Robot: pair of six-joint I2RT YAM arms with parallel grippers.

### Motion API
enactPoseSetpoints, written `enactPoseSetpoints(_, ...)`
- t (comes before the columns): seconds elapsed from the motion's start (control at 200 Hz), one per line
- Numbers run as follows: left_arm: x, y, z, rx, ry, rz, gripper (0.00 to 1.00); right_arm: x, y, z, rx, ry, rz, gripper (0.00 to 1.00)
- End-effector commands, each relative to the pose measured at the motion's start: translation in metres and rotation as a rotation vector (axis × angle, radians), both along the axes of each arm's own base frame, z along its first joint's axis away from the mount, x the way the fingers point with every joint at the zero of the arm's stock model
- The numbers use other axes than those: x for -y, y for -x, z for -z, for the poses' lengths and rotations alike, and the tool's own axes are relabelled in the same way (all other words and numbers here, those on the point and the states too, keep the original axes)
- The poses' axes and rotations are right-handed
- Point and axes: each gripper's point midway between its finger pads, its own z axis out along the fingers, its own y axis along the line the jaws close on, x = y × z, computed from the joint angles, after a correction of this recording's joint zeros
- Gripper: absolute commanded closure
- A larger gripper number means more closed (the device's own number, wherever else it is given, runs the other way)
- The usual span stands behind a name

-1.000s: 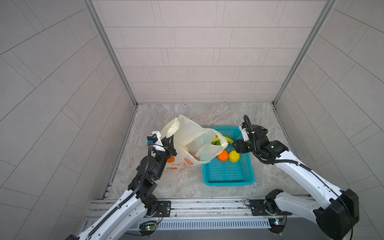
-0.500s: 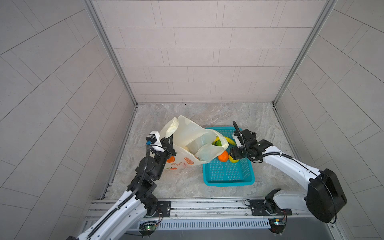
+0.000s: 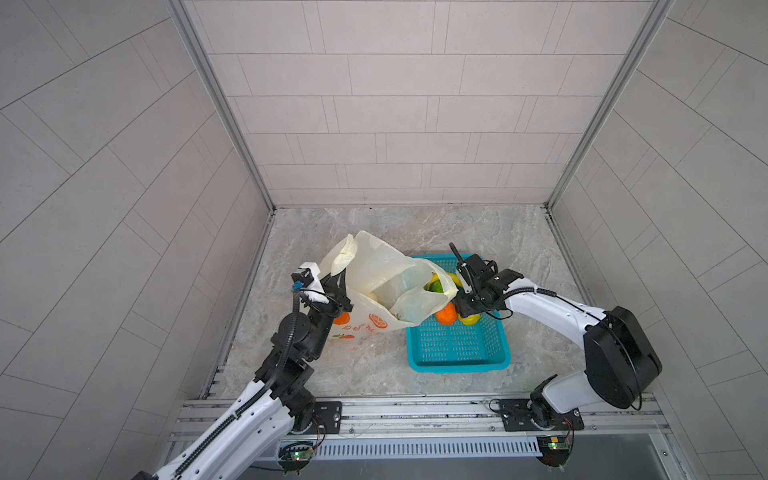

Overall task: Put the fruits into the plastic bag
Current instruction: 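Lower the right gripper onto the yellow lemon and grasp it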

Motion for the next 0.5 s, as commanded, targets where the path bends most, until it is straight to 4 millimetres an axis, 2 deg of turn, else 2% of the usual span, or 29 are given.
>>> enactPoseSetpoints(0.0, -0.002, 0.002, -0.006, 0.018, 0.014, -0.006, 1.0, 0.013, 0.009, 0.007, -0.046, 0.077, 0.002, 0.38)
enactPoseSetpoints(0.195, -0.002, 0.001, -0.006, 0.019, 0.012, -0.007, 1.0, 0.011, 0.011, 0.015, -0.075, 0.093, -0.012, 0.43)
enactPoseSetpoints(0.305, -0.001, 0.001, -0.007, 0.021, 0.013, -0.005, 1.0, 0.009, 0.011, 0.013, -0.07, 0.081, -0.019, 0.57)
enactPoseSetpoints(0.395, -0.002, 0.001, -0.007, 0.022, 0.012, -0.007, 1.0, 0.007, 0.007, 0.0, -0.033, 0.061, -0.009, 0.63)
enactPoseSetpoints(0.495, -0.002, 0.001, -0.007, 0.023, 0.008, -0.009, 1.0, 0.004, -0.002, -0.029, 0.047, 0.017, 0.019, 0.64)
